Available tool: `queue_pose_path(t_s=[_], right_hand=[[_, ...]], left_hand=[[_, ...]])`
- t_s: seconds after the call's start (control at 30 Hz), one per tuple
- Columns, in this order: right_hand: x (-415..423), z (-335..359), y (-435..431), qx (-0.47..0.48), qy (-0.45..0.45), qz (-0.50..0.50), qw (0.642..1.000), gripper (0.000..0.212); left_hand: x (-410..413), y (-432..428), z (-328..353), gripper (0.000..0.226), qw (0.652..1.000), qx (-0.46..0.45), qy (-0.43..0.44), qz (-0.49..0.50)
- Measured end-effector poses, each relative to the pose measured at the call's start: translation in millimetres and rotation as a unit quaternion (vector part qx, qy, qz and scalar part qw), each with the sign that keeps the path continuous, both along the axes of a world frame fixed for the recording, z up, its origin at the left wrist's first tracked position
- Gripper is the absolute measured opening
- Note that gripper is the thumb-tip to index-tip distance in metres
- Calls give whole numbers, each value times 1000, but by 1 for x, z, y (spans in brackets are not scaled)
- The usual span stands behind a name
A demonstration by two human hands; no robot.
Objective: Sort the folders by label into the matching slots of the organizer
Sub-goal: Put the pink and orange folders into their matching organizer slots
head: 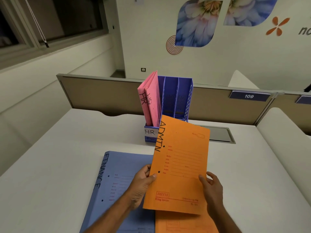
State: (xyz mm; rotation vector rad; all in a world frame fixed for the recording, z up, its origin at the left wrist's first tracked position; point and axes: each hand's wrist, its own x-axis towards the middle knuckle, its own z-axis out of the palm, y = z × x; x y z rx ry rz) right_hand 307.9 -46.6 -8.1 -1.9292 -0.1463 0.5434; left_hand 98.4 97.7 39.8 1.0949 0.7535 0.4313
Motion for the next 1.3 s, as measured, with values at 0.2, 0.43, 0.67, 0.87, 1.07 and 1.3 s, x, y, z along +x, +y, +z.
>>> queue_pose_path(t_s=[0.2, 0.43, 0.67, 0.87, 1.07, 1.3], right_hand=[[16, 20, 31, 116, -9, 28, 993, 31], [32, 52, 79, 164, -74, 74, 981, 28], [17, 88, 117, 139, -233, 135, 953, 57], [-3, 88, 141, 144, -244, 315, 906, 75], [8, 95, 187, 167, -204, 310, 913, 48], [42, 82, 225, 148, -189, 288, 927, 35]], left_hand=[[19, 15, 25, 36, 999, 32, 22, 7], [49, 46, 60, 35, 995, 13, 6, 100], [82, 86, 102, 18, 956, 134, -61, 252], [127, 111, 129, 11, 902, 228, -39, 364], [172, 121, 134, 8, 874, 261, -30, 409], [204, 144, 120, 22, 866, 272, -14, 420]])
